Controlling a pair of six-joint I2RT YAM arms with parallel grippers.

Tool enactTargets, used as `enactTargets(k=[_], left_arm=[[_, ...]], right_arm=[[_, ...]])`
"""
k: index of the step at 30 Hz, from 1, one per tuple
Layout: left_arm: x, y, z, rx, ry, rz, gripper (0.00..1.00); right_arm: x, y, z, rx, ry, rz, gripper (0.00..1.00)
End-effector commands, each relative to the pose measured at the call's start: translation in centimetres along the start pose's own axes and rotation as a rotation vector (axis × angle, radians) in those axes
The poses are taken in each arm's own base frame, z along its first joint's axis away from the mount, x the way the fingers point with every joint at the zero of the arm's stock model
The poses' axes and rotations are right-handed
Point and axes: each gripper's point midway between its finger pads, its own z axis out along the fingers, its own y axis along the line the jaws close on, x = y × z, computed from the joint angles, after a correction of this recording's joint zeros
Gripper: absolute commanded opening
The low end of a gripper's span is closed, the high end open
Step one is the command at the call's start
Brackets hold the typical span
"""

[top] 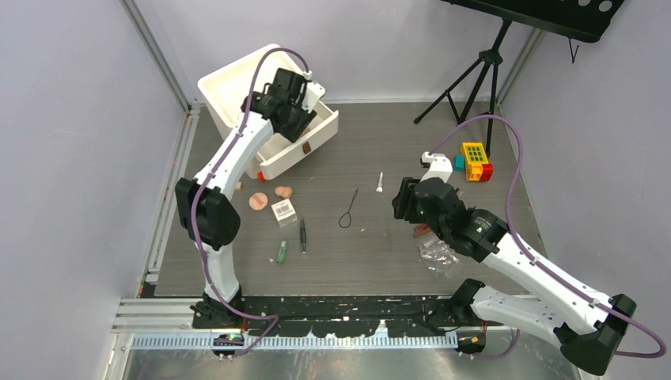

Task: Organize the makeup
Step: Place the makeup in the drawer, then pick up the makeup from the center of the board.

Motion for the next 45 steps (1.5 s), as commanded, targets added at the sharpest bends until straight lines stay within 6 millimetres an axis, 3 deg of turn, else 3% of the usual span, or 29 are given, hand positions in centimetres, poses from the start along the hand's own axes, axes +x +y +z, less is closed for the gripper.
enactTargets(k=[1,7,12,19,24,29,34,40,45], left_arm=[[-2.8,1.5,-2.8,-0.07,-0.09,-0.04,0.5],[-6.3,1.8,-8.2,-0.081,-0.288,-0.186,0.59],[-6.4,2.4,-12.3,-0.123,-0.402,-0.34,0.63],[-0.1,2.0,-16.0,-0.194,-0.442,-0.565,0.66],[5.0,0.9,-19.0,-0.206,-0.441,-0.691,0.75],[10.8,0.4,-20.5,-0.278,-0.348,-0.757,0.79],[16.1,0.5,-21.8,-0.376,-0.269,-0.745,0.8],[19.1,1.1,-23.4,-0.46,-0.273,-0.72,0.82],[19.7,1.4,-23.9,-0.483,-0.325,-0.722,0.83]], right_arm=[[-0.5,-0.4,0.2,0.026,-0.023,-0.002,0.57],[0.0,-0.3,0.8,0.033,-0.01,0.004,0.57],[0.3,-0.3,1.3,0.042,-0.005,0.015,0.57],[0.6,0.9,2.1,-0.007,0.001,0.034,0.58],[1.4,3.0,3.6,-0.046,0.046,0.052,0.6],[2.6,7.3,5.6,-0.066,0.071,0.004,0.61],[5.6,12.9,8.4,-0.126,0.103,0.021,0.61],[9.7,19.5,11.0,-0.169,0.163,-0.053,0.61],[12.2,22.3,13.0,-0.163,0.199,-0.085,0.61]])
